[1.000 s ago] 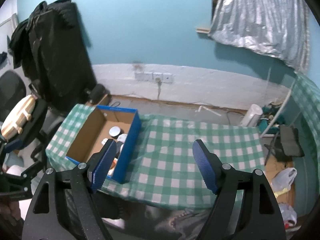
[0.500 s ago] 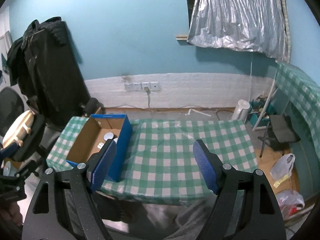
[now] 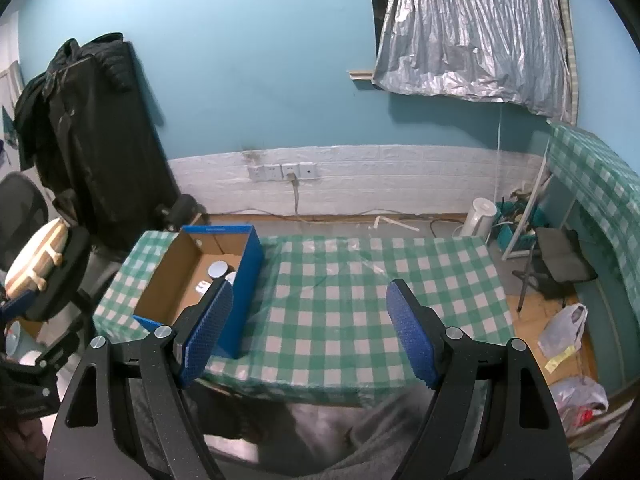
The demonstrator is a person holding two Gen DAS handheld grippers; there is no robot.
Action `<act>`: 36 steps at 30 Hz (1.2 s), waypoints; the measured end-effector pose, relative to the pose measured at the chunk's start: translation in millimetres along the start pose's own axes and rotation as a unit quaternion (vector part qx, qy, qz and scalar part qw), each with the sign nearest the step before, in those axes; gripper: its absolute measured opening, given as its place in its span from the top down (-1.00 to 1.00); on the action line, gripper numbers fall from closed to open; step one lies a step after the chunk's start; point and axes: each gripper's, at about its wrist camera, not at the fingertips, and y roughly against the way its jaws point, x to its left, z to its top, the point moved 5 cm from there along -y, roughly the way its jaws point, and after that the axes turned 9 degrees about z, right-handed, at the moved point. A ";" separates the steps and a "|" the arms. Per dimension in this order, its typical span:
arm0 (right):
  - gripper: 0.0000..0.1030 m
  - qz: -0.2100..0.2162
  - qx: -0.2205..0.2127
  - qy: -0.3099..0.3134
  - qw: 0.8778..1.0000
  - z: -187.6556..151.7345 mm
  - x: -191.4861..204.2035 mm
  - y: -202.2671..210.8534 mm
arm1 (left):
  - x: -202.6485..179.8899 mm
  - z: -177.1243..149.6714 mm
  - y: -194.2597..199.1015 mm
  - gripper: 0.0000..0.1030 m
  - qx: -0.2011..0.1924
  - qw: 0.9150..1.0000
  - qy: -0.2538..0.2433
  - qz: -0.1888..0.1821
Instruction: Organize rigid objects
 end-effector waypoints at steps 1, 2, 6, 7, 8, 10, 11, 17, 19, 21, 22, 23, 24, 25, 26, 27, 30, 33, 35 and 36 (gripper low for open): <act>-0.53 -0.001 0.001 0.000 1.000 -0.8 0.0 0.2 | -0.2 0.0 0.0 -0.98 0.002 1.000 0.000 0.001; -0.53 -0.001 0.003 0.000 1.000 -1.8 -0.1 0.9 | -0.4 0.4 0.3 -0.98 0.002 1.000 0.001 0.002; -0.53 -0.003 0.003 0.001 1.000 -2.5 0.8 1.9 | -0.7 0.7 2.1 -0.98 0.003 1.000 0.003 -0.001; -0.53 -0.002 0.003 0.001 1.000 -2.7 0.9 1.8 | -0.8 0.9 1.9 -0.98 0.002 1.000 0.002 -0.002; -0.53 -0.002 0.004 0.000 1.000 -3.1 0.9 1.9 | -0.8 0.9 1.6 -0.98 0.003 1.000 0.002 -0.001; -0.53 -0.002 0.004 0.000 1.000 -3.9 1.3 2.4 | -0.3 0.7 2.3 -0.98 0.003 1.000 0.002 0.003; -0.53 -0.002 0.004 -0.001 1.000 -3.4 1.8 1.6 | -0.5 1.7 2.3 -0.98 0.004 1.000 0.002 0.004; -0.53 0.000 0.005 -0.001 1.000 -5.2 1.1 3.3 | -0.7 2.0 2.6 -0.98 0.005 1.000 0.002 0.004; -0.53 0.001 0.006 0.000 1.000 -6.8 1.9 2.6 | -0.6 2.0 2.6 -0.98 0.005 1.000 0.002 0.004; -0.53 0.001 0.006 0.000 1.000 -7.0 1.5 3.0 | -0.4 2.0 2.7 -0.98 0.005 1.000 0.001 0.004; -0.53 0.002 0.007 0.000 1.000 -7.3 1.2 3.4 | -0.1 2.0 2.6 -0.98 0.005 1.000 0.002 0.004; -0.53 0.002 0.007 0.001 1.000 -6.6 1.2 2.6 | -0.4 1.8 3.6 -0.98 0.005 1.000 0.001 0.003; -0.53 0.003 0.009 0.001 1.000 -7.7 1.2 2.0 | -1.3 1.8 4.0 -0.98 0.005 1.000 0.000 0.003; -0.53 0.003 0.008 0.001 1.000 -8.2 1.1 2.8 | -2.0 1.6 4.7 -0.98 0.006 1.000 -0.001 0.004; -0.53 0.003 0.007 0.001 1.000 -7.3 1.0 1.8 | -2.2 1.8 4.1 -0.98 0.005 1.000 -0.001 0.003; -0.53 0.003 0.008 0.001 1.000 -7.5 0.9 1.7 | -3.4 1.6 4.7 -0.98 0.006 1.000 -0.002 0.003; -0.53 0.003 0.009 0.000 1.000 -7.4 0.8 1.9 | -5.6 1.4 4.1 -0.98 0.007 1.000 -0.004 0.004; -0.53 0.004 0.012 0.000 1.000 -12.2 1.2 0.9 | -7.0 1.8 3.4 -0.98 0.008 1.000 -0.004 0.004; -0.53 0.005 0.012 -0.001 1.000 -13.2 1.2 0.7 | -7.0 1.7 3.5 -0.98 0.008 1.000 -0.004 0.005; -0.53 0.005 0.011 -0.002 1.000 -13.3 1.2 1.0 | -7.2 1.6 3.8 -0.98 0.008 1.000 -0.004 0.005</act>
